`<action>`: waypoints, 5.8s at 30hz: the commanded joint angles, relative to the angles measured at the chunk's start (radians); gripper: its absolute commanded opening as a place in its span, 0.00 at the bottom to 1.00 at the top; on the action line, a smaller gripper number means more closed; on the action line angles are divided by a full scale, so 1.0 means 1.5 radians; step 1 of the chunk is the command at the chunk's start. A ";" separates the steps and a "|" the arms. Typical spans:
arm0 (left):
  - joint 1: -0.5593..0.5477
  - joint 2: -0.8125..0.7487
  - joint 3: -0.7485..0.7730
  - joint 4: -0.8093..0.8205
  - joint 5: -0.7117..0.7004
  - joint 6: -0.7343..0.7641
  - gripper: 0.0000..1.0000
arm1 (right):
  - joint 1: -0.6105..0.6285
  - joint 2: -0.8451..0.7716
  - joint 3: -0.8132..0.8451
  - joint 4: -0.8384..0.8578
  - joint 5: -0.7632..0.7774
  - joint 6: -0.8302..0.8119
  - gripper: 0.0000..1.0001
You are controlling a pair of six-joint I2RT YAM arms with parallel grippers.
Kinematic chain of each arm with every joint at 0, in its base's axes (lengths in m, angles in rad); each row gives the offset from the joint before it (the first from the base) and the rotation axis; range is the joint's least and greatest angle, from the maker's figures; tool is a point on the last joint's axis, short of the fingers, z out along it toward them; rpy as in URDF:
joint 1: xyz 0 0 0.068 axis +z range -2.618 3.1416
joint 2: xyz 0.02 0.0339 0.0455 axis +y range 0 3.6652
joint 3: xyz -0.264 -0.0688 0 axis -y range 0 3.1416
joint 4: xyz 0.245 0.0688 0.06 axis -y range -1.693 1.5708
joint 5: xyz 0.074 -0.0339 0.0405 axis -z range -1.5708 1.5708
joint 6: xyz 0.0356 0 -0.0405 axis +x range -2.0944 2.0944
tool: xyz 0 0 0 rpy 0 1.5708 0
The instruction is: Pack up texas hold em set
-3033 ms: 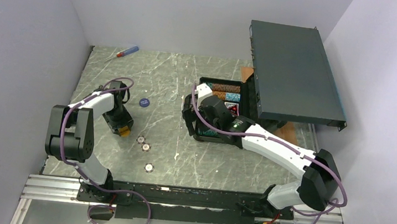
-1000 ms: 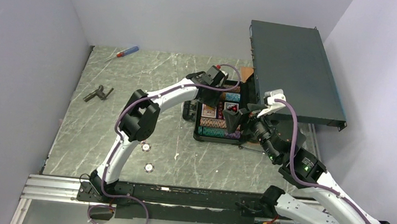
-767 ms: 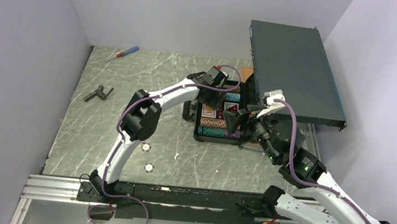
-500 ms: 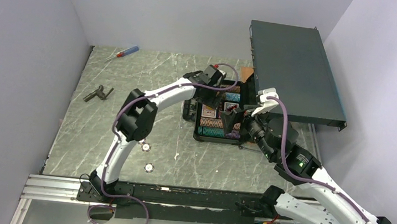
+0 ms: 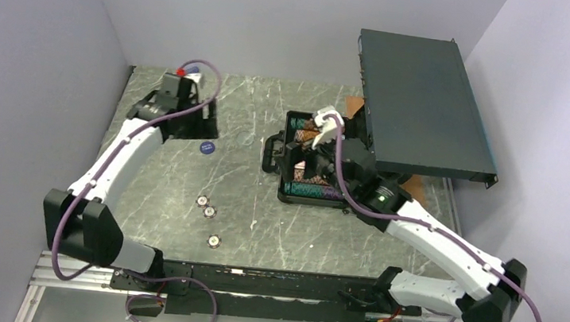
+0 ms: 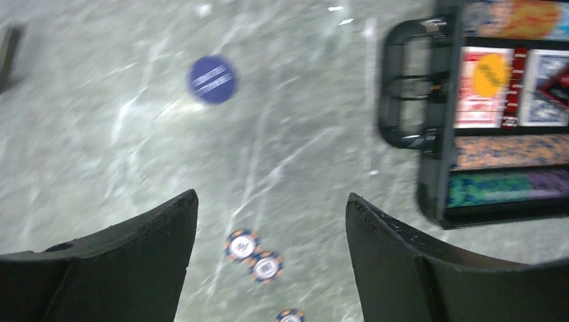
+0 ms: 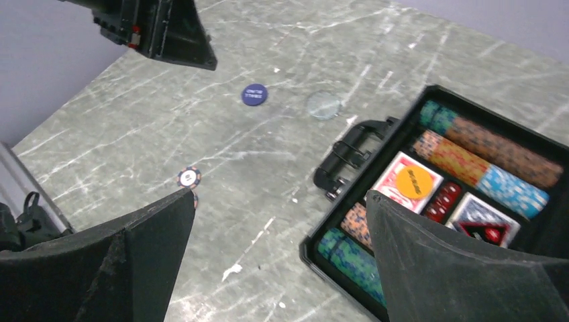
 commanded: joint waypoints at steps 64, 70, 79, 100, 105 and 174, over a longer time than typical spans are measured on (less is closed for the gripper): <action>0.293 -0.167 -0.229 0.079 0.128 -0.039 0.93 | -0.065 0.928 0.877 -0.219 -0.015 -0.068 0.19; 0.293 -0.159 -0.228 0.078 0.130 -0.039 0.92 | -0.065 0.757 0.729 -0.227 -0.008 -0.067 0.11; 0.293 -0.146 -0.227 0.084 0.150 -0.041 0.91 | -0.090 0.650 0.580 -0.468 0.038 -0.051 0.00; 0.293 -0.137 -0.230 0.091 0.165 -0.041 0.89 | -0.222 0.734 0.606 -0.591 -0.102 0.014 0.02; 0.293 -0.135 -0.230 0.089 0.166 -0.040 0.89 | -0.229 0.761 0.619 -0.590 -0.144 0.022 0.00; 0.068 0.479 0.303 -0.181 -0.113 -0.022 0.76 | 0.031 -0.046 -0.041 -0.045 -0.013 -0.063 0.89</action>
